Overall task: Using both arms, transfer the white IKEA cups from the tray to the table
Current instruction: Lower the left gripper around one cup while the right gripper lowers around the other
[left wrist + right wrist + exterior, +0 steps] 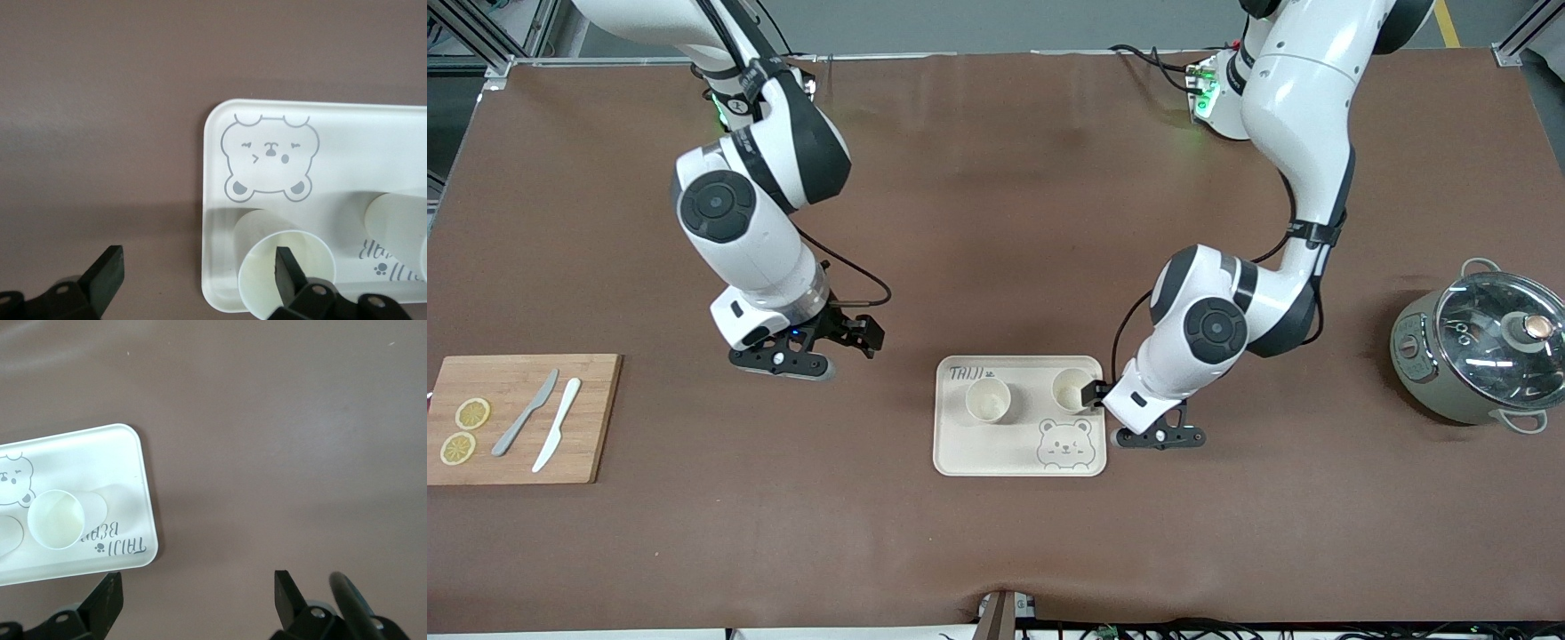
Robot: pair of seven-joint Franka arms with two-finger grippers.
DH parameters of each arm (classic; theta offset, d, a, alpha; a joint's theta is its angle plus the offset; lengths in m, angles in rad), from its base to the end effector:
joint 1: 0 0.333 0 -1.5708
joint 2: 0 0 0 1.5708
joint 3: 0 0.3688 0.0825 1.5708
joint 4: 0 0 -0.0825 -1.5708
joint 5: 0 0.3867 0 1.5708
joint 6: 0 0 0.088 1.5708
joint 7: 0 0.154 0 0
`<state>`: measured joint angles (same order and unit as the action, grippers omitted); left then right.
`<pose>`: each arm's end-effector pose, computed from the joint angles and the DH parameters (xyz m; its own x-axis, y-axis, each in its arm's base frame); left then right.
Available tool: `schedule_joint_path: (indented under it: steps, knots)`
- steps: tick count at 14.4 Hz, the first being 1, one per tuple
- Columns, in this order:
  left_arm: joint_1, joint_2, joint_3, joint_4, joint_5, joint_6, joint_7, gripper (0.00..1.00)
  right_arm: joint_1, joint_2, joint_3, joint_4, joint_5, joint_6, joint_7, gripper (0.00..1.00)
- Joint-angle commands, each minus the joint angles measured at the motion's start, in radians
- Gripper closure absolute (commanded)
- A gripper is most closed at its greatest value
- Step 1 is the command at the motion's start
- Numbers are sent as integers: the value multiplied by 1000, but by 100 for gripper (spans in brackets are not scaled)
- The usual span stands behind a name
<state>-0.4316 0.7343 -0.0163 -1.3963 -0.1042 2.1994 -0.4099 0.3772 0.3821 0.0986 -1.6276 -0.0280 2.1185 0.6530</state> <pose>0.6995 -0.3416 0.2689 0.9994 0.0262 0.0206 0.0236 -0.9929 0.1169 0.6298 0.3130 0.4123 0.9813 -0.1747 0.0809 -0.1686 -0.9827 -0.0762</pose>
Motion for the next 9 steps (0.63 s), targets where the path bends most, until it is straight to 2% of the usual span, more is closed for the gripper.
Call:
schedule_joint_path:
  steps: [1, 2, 4, 9]
  knots:
    - [-35, -1, 12, -13, 15, 10, -58, 0, 54, 61, -8, 51, 55, 64, 88, 0]
    - [-36, 0, 12, -20, 15, 10, -60, 0, 64, 79, -8, 57, 80, 76, 117, 0]
    - [-36, 0, 12, -36, 15, 10, -60, 0, 118, 119, -10, 103, 70, 75, 114, 0]
    - [-36, 20, 12, -36, 27, 20, -60, 0, 135, 227, -10, 182, 66, 81, 115, 0]
